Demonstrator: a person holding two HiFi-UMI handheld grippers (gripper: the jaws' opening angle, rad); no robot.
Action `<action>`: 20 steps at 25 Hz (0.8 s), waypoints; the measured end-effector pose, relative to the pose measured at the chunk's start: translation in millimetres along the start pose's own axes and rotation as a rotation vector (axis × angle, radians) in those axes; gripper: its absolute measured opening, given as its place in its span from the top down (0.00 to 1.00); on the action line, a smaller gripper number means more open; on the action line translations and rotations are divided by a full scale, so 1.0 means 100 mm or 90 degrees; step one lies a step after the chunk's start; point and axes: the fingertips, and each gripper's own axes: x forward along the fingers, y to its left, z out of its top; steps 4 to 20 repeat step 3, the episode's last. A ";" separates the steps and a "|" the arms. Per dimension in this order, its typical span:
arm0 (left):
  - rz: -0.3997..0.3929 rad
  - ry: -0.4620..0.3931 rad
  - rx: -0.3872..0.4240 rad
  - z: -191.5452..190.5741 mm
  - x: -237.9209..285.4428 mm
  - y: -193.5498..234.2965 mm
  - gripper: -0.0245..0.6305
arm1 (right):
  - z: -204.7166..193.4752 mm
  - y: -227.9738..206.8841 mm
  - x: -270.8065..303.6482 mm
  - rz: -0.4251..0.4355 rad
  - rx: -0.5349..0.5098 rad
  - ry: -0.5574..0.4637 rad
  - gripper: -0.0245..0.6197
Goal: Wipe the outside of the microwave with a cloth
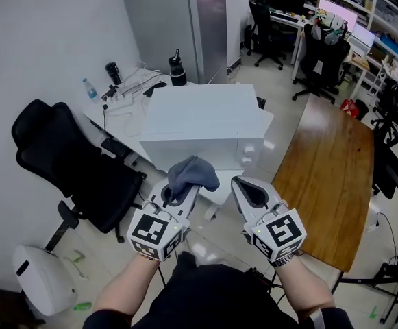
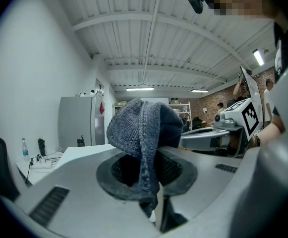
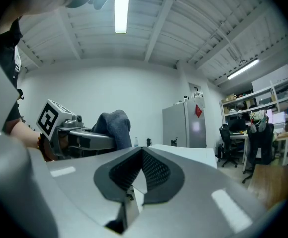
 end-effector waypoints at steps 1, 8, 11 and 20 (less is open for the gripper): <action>0.001 0.000 0.000 0.00 0.00 -0.02 0.86 | 0.00 0.00 -0.02 0.000 0.000 0.001 0.96; 0.002 0.000 0.000 0.00 0.00 -0.06 0.86 | -0.01 0.00 -0.06 0.000 0.001 0.002 0.96; 0.002 0.000 0.000 0.00 0.00 -0.06 0.86 | -0.01 0.00 -0.06 0.000 0.001 0.002 0.96; 0.002 0.000 0.000 0.00 0.00 -0.06 0.86 | -0.01 0.00 -0.06 0.000 0.001 0.002 0.96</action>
